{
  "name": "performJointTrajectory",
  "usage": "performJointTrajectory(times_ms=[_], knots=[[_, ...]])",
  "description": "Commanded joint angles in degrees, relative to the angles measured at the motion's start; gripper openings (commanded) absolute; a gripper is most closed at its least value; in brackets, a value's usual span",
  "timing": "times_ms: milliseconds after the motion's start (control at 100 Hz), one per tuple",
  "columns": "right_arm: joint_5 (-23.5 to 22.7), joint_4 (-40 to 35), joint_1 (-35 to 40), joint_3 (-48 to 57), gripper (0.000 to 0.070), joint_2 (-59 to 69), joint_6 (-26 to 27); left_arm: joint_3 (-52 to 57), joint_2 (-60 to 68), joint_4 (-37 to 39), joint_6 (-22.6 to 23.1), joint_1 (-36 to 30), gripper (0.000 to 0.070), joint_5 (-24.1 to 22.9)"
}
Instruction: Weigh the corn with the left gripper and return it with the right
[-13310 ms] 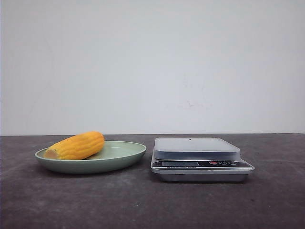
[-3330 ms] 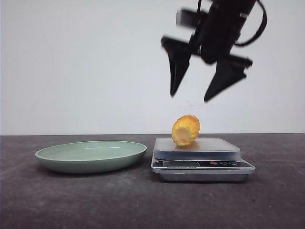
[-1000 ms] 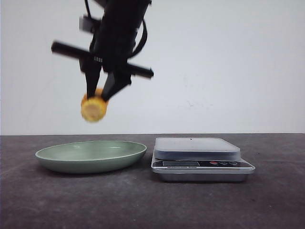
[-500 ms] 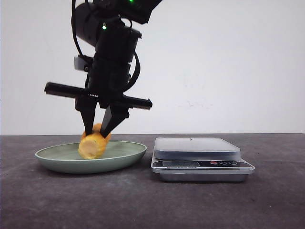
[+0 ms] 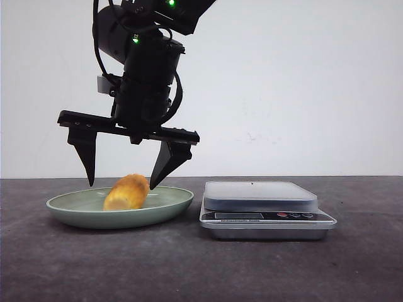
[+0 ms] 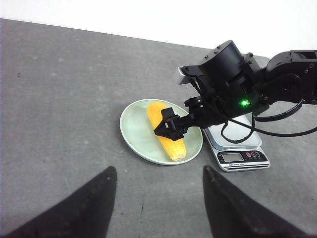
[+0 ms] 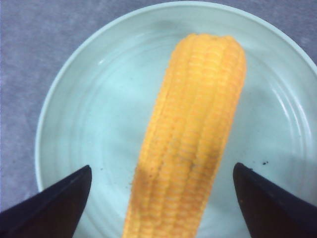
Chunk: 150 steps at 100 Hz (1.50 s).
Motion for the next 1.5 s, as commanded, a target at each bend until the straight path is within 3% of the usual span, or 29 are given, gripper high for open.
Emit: performJointTrajectory(times_ms=[0, 420, 670, 910, 1040, 1160, 1490], knots=[[0.3, -0.8, 0.1, 3.1, 0.0582, -1.5, -2.6, 0.8, 0.0, 0.6, 0.7, -0.3, 0.0308, -0.2], [7.5, -18.9, -4.3, 15.6, 0.0582, -26.7, -18.2, 0.8, 0.0, 0.6, 0.7, -0.3, 0.0308, -0.2], [17.4, -29.9, -5.1, 15.6, 0.0582, -48.7, -20.5, 0.8, 0.0, 0.9, 0.8, -0.3, 0.0309, -0.2], [22.4, -48.9, -4.0, 15.5, 0.0582, -63.1, -17.2, 0.8, 0.0, 1.1, 0.9, -0.3, 0.0308, -0.2], [18.1, -48.9, -3.8, 12.5, 0.0582, -71.6, -16.5, 0.8, 0.0, 1.7, 0.9, -0.3, 0.0308, -0.2], [18.0, -48.9, -4.0, 7.2, 0.0582, -79.6, -15.7, 0.8, 0.0, 2.2, 0.4, -0.3, 0.0308, -0.2], [15.2, -48.2, -6.3, -18.6, 0.0582, -96.6, -14.1, 0.7, 0.0, 3.5, -4.5, -0.3, 0.0308, 0.4]])
